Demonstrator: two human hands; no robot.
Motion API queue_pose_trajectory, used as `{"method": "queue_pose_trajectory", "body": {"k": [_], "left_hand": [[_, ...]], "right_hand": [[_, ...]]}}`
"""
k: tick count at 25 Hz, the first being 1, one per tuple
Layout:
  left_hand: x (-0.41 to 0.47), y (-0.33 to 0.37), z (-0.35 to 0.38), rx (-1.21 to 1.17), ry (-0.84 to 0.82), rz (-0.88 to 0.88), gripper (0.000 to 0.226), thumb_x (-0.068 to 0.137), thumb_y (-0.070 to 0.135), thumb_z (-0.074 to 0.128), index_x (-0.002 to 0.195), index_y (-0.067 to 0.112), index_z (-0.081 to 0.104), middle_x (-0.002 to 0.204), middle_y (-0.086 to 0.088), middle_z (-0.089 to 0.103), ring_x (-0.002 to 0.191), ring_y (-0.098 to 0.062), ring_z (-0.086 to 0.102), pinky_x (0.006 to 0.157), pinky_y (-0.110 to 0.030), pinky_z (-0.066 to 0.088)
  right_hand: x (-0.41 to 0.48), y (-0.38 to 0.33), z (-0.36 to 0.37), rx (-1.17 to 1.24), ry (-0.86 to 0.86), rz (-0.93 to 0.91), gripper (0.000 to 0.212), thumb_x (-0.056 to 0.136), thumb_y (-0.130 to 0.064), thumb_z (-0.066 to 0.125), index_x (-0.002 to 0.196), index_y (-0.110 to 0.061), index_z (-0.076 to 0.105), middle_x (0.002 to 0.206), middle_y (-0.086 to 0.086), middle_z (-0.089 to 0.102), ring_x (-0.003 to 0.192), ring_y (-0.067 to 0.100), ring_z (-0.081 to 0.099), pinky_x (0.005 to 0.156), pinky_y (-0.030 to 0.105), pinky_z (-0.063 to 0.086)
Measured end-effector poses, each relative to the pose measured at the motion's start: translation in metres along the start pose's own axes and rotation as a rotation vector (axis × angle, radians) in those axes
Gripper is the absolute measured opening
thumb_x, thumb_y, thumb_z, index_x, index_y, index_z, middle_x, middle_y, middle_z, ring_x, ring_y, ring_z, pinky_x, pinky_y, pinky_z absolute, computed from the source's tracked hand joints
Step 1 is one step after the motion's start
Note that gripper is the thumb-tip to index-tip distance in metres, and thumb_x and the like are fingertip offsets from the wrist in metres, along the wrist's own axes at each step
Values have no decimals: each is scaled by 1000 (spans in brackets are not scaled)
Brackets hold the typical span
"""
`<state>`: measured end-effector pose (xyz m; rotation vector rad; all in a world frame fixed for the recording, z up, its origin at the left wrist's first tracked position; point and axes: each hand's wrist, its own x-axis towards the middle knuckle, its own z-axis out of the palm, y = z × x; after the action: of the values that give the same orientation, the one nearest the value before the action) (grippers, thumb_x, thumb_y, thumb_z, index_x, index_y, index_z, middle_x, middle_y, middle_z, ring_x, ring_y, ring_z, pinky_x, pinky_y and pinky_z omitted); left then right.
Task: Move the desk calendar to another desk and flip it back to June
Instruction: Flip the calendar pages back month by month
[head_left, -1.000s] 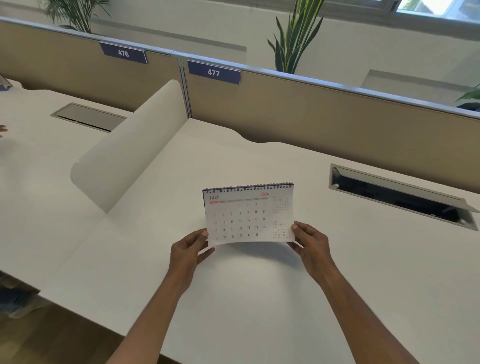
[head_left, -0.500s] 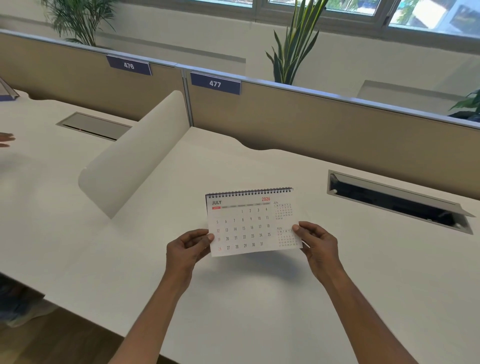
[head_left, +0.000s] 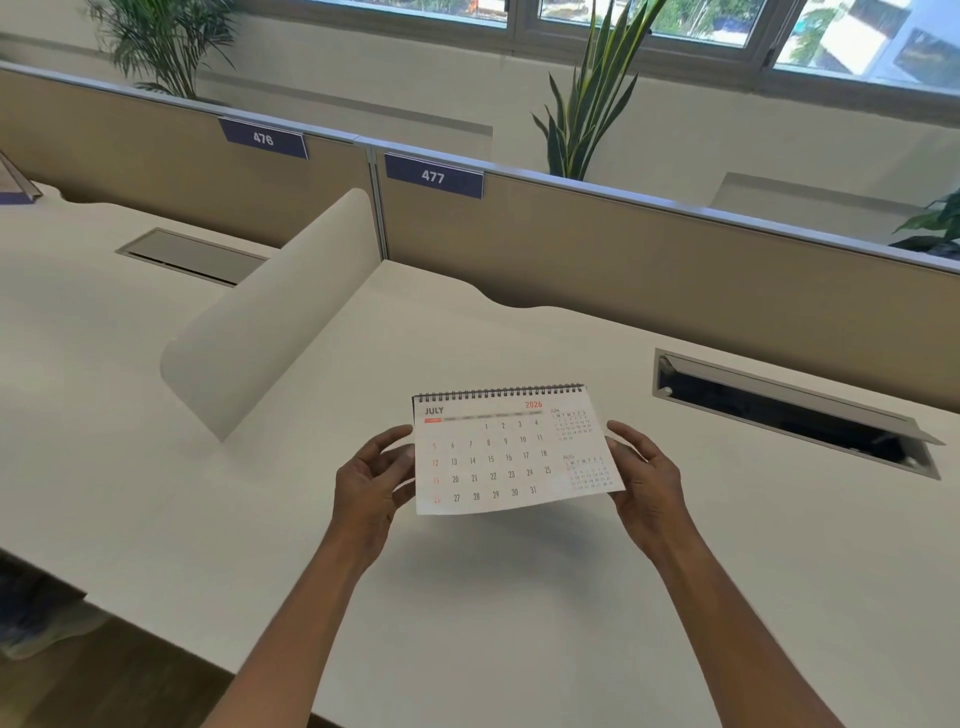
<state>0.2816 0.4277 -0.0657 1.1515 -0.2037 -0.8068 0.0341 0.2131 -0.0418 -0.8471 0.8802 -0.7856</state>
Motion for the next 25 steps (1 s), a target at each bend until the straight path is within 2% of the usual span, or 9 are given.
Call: {"method": "queue_pose_trajectory", "body": {"k": [3, 6, 8, 10, 14, 17, 20, 25], "left_hand": [[4, 8, 7, 68, -13, 72, 30, 91, 0, 74, 112, 21, 80, 99, -6, 80, 86, -21, 77, 69, -30, 61], [12, 18, 15, 149, -5, 172, 29, 84, 6, 78, 106, 25, 82, 85, 3, 76, 79, -13, 71, 68, -24, 59], [19, 24, 20, 187, 10, 219, 27, 87, 5, 79, 102, 27, 82, 84, 8, 77, 82, -10, 70, 69, -22, 59], [27, 30, 24, 211, 50, 242, 17, 89, 12, 81, 97, 27, 83, 88, 9, 81, 88, -11, 72, 69, -22, 60], [41, 39, 31, 246, 122, 246, 6, 89, 22, 82, 94, 25, 82, 91, 6, 83, 90, -11, 77, 68, -23, 61], [49, 39, 33, 293, 123, 232, 8, 92, 19, 79, 99, 20, 81, 91, 9, 83, 89, -12, 79, 70, -25, 64], [54, 36, 32, 288, 125, 204, 12, 93, 19, 78, 103, 13, 80, 94, 4, 84, 92, -17, 80, 76, -30, 66], [59, 30, 32, 281, 152, 187, 6, 92, 18, 78, 97, 14, 81, 89, 3, 84, 88, -14, 78, 80, -30, 65]], "right_hand": [[5, -8, 10, -38, -32, -31, 30, 91, -5, 73, 120, -11, 70, 102, 17, 79, 86, 27, 76, 66, 33, 61], [13, -14, 21, -74, -68, -86, 28, 94, 1, 65, 119, -10, 70, 101, 10, 80, 87, 23, 76, 65, 30, 59], [19, -19, 28, -99, -89, -108, 28, 95, 4, 62, 116, -13, 72, 105, 6, 80, 92, 20, 75, 72, 30, 59], [24, -25, 35, -111, -106, -114, 21, 95, -5, 67, 114, -12, 73, 105, 7, 78, 93, 20, 74, 76, 31, 58], [36, -32, 48, -171, -73, -144, 18, 95, -14, 68, 111, -7, 74, 95, 5, 80, 83, 15, 74, 73, 27, 59], [45, -34, 53, -266, -21, -179, 18, 97, -17, 68, 110, -8, 75, 100, 7, 79, 83, 15, 73, 72, 26, 59], [52, -30, 53, -321, 36, -178, 16, 96, -20, 69, 107, -11, 77, 101, 5, 77, 87, 18, 68, 75, 31, 60], [57, -24, 53, -340, 86, -139, 15, 96, -20, 69, 105, -11, 77, 98, 3, 77, 91, 20, 65, 79, 34, 60]]}}
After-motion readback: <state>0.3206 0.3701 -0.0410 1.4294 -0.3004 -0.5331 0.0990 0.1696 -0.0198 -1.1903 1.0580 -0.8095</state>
